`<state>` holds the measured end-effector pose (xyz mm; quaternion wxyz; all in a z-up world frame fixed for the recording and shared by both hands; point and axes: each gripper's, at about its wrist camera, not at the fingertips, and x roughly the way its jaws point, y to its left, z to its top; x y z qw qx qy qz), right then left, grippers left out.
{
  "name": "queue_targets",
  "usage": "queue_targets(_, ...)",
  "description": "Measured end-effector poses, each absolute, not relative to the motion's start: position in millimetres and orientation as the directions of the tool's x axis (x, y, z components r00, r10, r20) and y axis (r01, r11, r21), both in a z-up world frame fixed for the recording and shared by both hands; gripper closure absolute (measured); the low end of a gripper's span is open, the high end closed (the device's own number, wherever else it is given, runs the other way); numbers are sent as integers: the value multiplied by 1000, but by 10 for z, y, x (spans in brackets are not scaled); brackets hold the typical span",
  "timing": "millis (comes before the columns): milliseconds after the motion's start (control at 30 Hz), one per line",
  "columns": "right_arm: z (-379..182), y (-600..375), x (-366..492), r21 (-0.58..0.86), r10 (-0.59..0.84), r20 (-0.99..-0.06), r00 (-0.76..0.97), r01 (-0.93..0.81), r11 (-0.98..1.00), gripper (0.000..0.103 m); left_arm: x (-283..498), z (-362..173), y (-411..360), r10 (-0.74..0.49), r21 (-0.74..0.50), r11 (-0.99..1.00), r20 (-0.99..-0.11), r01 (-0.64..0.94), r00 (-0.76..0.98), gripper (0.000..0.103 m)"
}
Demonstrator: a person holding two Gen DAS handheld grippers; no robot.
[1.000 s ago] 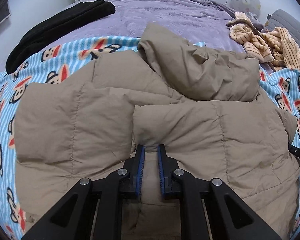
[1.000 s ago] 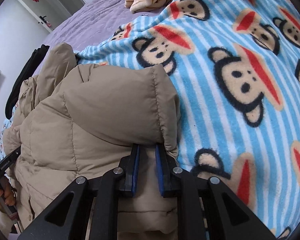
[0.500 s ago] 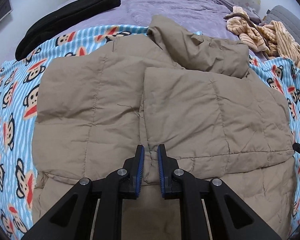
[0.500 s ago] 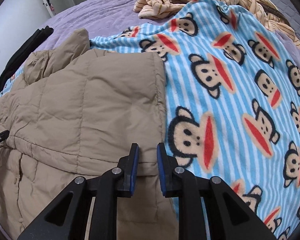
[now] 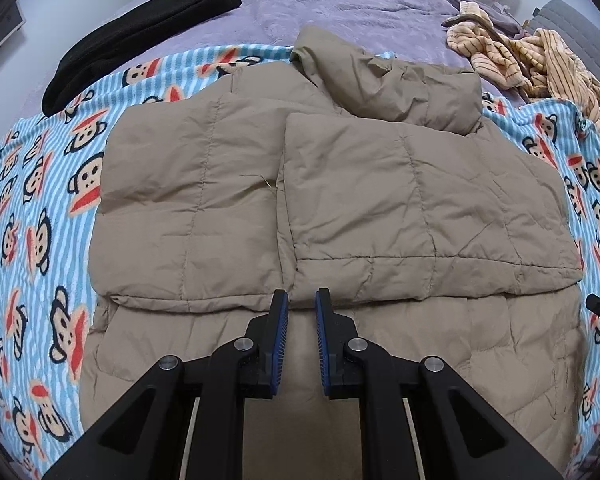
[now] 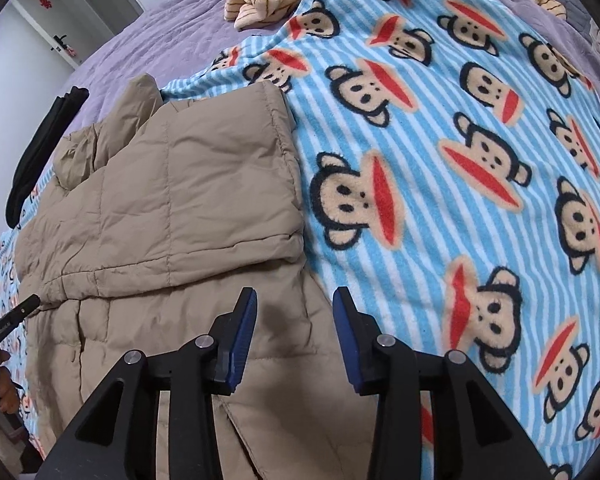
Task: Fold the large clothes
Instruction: 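Open both tools and lift them away from the folded jacket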
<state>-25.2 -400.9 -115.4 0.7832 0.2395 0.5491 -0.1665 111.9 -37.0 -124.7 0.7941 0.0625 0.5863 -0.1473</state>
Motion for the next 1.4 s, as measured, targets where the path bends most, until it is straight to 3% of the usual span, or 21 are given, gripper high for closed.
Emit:
queue_targets(300, -1102, -3869, -271, 213, 34, -940, 341, 504, 837, 52, 962, -1237, -289, -164, -96, 958, -956, 268, 242, 87)
queue_targets(333, -1093, -3852, -272, 213, 36, -940, 340, 501, 838, 51, 945, -1231, -281, -159, -92, 959, -957, 267, 244, 79)
queue_targets(367, -1082, -3830, -281, 215, 38, -939, 341, 499, 839, 46, 934, -1228, -271, -146, -80, 962, -959, 262, 242, 20)
queue_targets(400, -1072, -3809, -284, 219, 42, -938, 343, 495, 841, 45, 926, -1229, -260, -113, -50, 968, -961, 245, 252, 4)
queue_targets(433, -1064, -3782, -296, 222, 45, -937, 345, 494, 841, 44, 923, -1236, -253, -102, -37, 970, -960, 241, 263, 1)
queue_targets(867, -958, -3503, -430, 305, 121, -910, 397, 442, 844, 16, 679, -1532, -128, -35, 23, 982, -953, 188, 300, 1)
queue_targets(1400, -921, -3056, -741, 419, 196, -870, 452, 471, 776, 16, 318, -1492, 320, -91, -22, 969, -957, 246, 276, 1)
